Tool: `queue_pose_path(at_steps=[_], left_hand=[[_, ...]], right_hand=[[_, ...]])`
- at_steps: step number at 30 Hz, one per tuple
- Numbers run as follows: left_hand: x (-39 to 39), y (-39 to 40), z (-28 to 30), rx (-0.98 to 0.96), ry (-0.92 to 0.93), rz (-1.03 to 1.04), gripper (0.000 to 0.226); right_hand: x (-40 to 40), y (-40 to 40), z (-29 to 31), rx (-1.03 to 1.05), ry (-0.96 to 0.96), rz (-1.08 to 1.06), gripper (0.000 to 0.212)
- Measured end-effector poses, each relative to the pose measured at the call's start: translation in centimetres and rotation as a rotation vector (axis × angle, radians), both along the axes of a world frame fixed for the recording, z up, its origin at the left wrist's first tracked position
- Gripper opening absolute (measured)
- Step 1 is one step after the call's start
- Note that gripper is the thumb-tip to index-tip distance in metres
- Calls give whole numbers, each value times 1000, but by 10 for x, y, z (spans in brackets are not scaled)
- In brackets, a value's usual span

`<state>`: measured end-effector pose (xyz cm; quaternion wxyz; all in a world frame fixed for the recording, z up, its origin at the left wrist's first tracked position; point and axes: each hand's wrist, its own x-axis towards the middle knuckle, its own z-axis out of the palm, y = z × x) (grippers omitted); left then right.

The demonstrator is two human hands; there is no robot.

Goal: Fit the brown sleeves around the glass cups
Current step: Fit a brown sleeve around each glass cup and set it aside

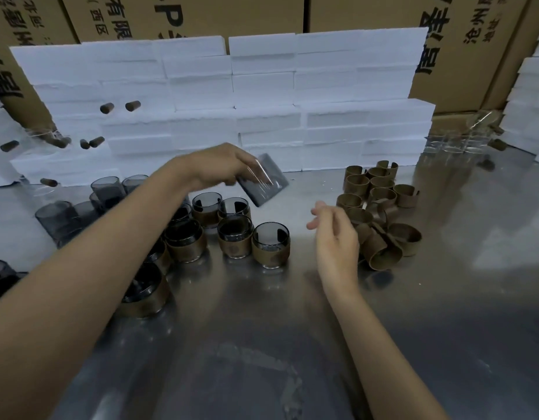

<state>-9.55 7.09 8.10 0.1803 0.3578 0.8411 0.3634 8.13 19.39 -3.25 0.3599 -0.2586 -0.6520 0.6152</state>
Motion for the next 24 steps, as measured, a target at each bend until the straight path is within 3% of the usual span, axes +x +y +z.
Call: queue_pose_path(at_steps=[2,4,7,9,11,14,19,24], left_hand=[[28,10,-8,-22,-54,-105,44],[54,16,-14,-39,-66,-158,32],[79,17,-16,-29,-82,-158,18],[86,14,-21,61,-197,-160,14],[94,12,-34,356,-421,-84,21],[114,13,-64,769,-667,189,26],[133,16,-113,879,-554,276,21],[125,15,-112,865,-456,227,54]], right_hand=[[5,1,15,-213,29,211,42],[16,-1,23,-374,20,570,59],[32,-1,23,-407,29,847,62],[35,2,23,-463,78,850,65],[34,5,23,-539,160,801,70],[29,6,21,-589,177,651,75],[22,1,14,-563,116,466,69],[21,-1,10,-565,191,496,54]])
